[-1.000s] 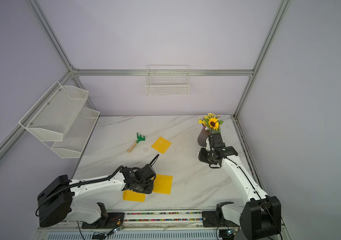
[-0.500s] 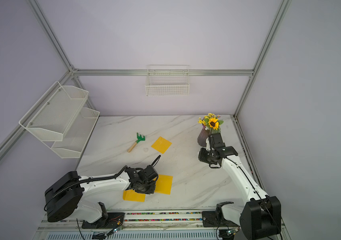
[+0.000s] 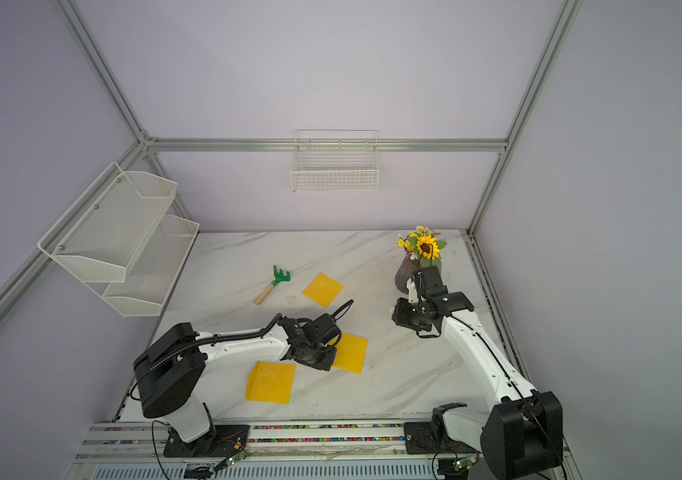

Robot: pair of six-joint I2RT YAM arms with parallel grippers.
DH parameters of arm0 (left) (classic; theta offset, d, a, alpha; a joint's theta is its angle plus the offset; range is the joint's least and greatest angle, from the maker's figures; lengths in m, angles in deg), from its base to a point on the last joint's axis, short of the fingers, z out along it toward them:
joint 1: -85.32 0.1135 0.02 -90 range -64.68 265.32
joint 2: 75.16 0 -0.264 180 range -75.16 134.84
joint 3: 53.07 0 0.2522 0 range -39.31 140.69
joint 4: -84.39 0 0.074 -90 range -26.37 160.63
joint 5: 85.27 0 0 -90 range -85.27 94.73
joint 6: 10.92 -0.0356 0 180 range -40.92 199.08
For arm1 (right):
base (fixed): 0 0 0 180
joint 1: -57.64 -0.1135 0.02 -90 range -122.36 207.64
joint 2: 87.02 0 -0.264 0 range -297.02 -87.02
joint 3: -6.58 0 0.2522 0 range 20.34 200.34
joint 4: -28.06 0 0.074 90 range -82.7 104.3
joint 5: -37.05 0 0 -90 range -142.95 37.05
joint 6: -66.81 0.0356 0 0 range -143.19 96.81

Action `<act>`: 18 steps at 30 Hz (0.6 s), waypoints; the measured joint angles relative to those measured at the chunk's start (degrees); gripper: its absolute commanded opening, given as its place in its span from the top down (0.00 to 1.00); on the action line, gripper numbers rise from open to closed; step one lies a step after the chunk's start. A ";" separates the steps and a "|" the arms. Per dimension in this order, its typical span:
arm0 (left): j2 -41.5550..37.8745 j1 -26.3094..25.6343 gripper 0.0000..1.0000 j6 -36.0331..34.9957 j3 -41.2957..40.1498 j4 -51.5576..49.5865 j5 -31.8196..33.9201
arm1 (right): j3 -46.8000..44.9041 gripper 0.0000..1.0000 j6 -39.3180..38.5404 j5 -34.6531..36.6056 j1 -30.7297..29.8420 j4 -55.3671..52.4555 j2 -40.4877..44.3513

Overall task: Seal the envelope with a glue stick
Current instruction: Adjust the glue stick.

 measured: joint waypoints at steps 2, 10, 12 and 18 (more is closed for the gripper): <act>1.36 0.00 0.98 -1.77 1.07 2.62 -0.79 | 0.98 1.00 0.00 -0.04 -0.59 -1.11 -0.39; 3.30 0.92 0.98 -4.57 -1.73 18.05 -9.40 | 5.29 1.00 -0.26 -0.70 -4.13 -9.70 -4.85; 4.42 1.49 0.96 -4.79 -3.08 22.49 -12.26 | 6.58 1.00 -0.28 -0.76 -5.70 -12.92 -6.75; 5.55 2.40 0.67 -5.75 -5.49 28.98 -16.39 | 9.07 1.00 -0.26 -0.74 -8.20 -20.44 -8.92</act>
